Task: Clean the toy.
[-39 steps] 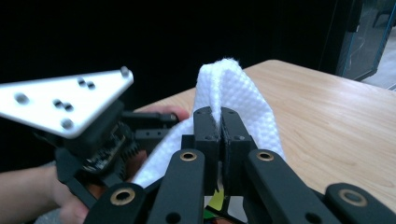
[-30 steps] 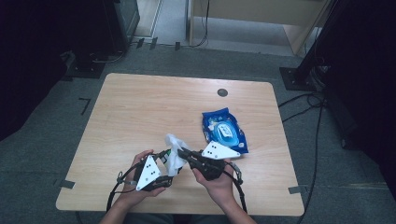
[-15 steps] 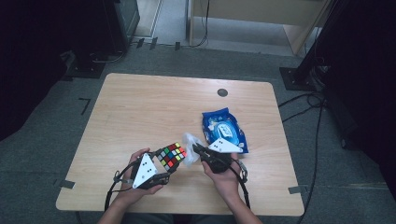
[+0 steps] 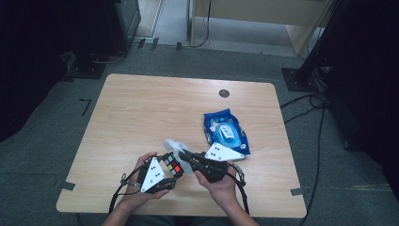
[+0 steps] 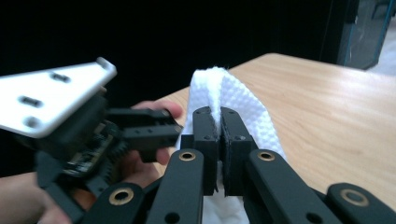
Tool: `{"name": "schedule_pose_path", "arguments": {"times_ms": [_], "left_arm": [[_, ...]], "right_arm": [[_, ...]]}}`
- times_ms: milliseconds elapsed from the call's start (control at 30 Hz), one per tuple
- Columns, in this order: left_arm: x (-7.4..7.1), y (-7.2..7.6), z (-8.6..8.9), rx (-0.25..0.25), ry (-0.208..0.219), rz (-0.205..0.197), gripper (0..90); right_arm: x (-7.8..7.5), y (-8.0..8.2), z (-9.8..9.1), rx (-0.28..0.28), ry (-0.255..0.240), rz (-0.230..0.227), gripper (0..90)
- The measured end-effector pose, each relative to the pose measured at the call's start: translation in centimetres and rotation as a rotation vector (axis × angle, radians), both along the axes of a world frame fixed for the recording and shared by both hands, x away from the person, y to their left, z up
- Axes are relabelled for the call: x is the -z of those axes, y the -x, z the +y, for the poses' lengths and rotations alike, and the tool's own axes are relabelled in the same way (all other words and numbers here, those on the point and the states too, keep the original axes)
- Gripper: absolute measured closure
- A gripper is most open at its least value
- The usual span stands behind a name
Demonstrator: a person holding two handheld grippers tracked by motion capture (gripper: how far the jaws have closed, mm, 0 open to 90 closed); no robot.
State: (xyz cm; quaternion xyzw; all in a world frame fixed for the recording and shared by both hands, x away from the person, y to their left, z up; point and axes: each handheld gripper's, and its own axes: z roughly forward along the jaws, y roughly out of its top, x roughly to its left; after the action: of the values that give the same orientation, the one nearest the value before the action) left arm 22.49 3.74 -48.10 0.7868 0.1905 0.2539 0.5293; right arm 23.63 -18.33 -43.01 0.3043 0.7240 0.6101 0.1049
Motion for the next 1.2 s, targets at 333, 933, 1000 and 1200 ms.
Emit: {"name": "schedule_pose_path", "arguments": {"times_ms": [333,933,1000,1200], "left_arm": [[-0.6,-0.2,0.7,-0.021,0.026,-0.005,34.1],[-0.6,-1.0,2.2,-0.067,0.049,0.006,34.1],[-0.5,-1.0,2.2,-0.067,0.046,0.008,34.1],[-0.5,-1.2,2.2,-0.082,0.050,0.009,34.1]], "right_arm": [[2.1,-1.2,-1.1,0.094,0.056,0.015,87.6],[5.6,-4.2,-3.9,0.299,0.287,0.074,63.9],[5.3,-4.1,-4.1,0.325,0.270,0.065,57.5],[3.5,-3.5,-4.4,0.329,0.142,0.072,48.7]]}}
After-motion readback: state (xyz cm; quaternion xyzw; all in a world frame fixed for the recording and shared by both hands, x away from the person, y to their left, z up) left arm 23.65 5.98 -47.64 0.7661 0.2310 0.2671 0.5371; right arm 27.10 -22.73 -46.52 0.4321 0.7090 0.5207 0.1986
